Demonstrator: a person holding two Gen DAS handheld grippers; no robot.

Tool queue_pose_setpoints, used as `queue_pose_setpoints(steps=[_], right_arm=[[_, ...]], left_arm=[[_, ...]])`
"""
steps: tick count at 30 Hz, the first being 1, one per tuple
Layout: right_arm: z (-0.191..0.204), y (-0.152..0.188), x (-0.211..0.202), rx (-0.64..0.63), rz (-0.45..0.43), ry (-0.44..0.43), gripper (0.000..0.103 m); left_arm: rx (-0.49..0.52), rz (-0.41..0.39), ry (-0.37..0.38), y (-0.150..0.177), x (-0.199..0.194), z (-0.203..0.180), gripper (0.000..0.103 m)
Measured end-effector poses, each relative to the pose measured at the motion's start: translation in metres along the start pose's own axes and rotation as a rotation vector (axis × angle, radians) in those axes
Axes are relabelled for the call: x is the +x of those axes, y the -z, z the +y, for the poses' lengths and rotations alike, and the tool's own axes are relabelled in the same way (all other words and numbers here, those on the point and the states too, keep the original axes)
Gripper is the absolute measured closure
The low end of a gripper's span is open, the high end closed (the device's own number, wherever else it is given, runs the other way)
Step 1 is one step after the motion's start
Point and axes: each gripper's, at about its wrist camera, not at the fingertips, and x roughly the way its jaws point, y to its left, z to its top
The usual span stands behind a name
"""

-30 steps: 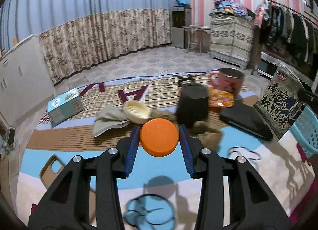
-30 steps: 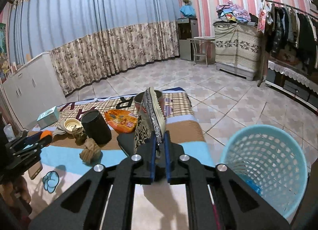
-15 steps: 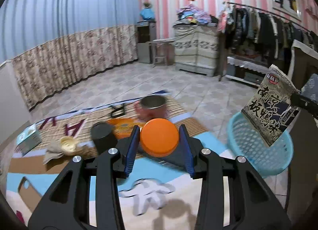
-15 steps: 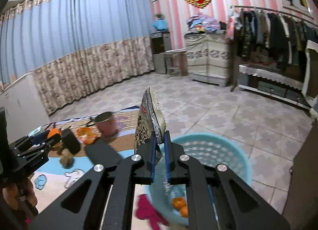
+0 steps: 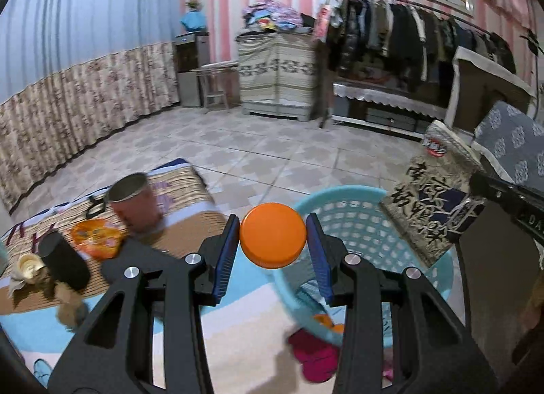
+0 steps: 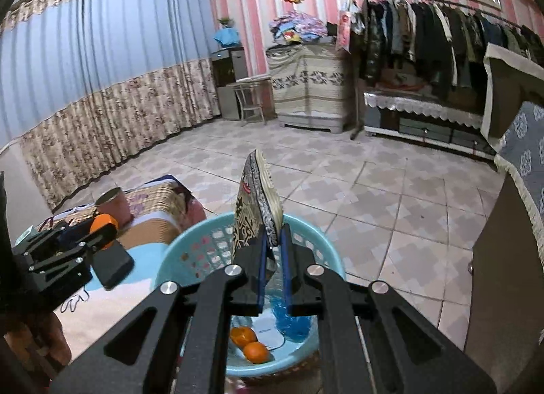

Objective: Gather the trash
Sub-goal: 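Carry the lid and snack bag to the blue basket and open both grippers, then move both tools back over the bed toward the crumpled brown paper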

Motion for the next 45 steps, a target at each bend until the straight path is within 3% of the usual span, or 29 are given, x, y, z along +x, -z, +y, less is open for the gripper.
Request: queue_pose_setpoints(steps=[11, 17, 24, 30, 37, 38, 40, 41, 45], right_arm=[[-0.019, 0.010, 0.017, 0.046, 0.026, 0.014, 0.095], [-0.018, 0.014, 0.020, 0.048, 0.036, 0.023, 0.095], [-0.013, 0.019, 0.027, 0.045, 0.055, 0.023, 0.095], [-0.005, 0.025, 0.035, 0.047, 0.063, 0.015, 0.095], [0.007, 0.021, 0.054, 0.028, 0.092, 0.029, 0.092], [0.009, 0.021, 0.058, 0.030, 0.102, 0.032, 0.089], [0.013, 0.022, 0.064, 0.038, 0.118, 0.029, 0.068], [0.014, 0.022, 0.065, 0.040, 0.120, 0.030, 0.051], [0.018, 0.025, 0.073, 0.037, 0.148, 0.030, 0.042]], left_arm=[[0.016, 0.071, 0.054, -0.004, 0.047, -0.026, 0.063], [0.027, 0.055, 0.020, -0.002, 0.045, -0.026, 0.039], [0.033, -0.006, -0.056, -0.012, 0.025, -0.007, 0.021], [0.003, -0.047, -0.121, -0.022, 0.007, 0.019, 0.012], [-0.010, -0.063, -0.159, -0.027, -0.004, 0.038, 0.010], [-0.011, -0.066, -0.166, -0.027, -0.006, 0.040, 0.010], [-0.015, -0.069, -0.174, -0.027, -0.010, 0.045, 0.009], [-0.019, -0.070, -0.179, -0.026, -0.013, 0.049, 0.008], [-0.030, -0.071, -0.195, -0.023, -0.021, 0.062, 0.007]])
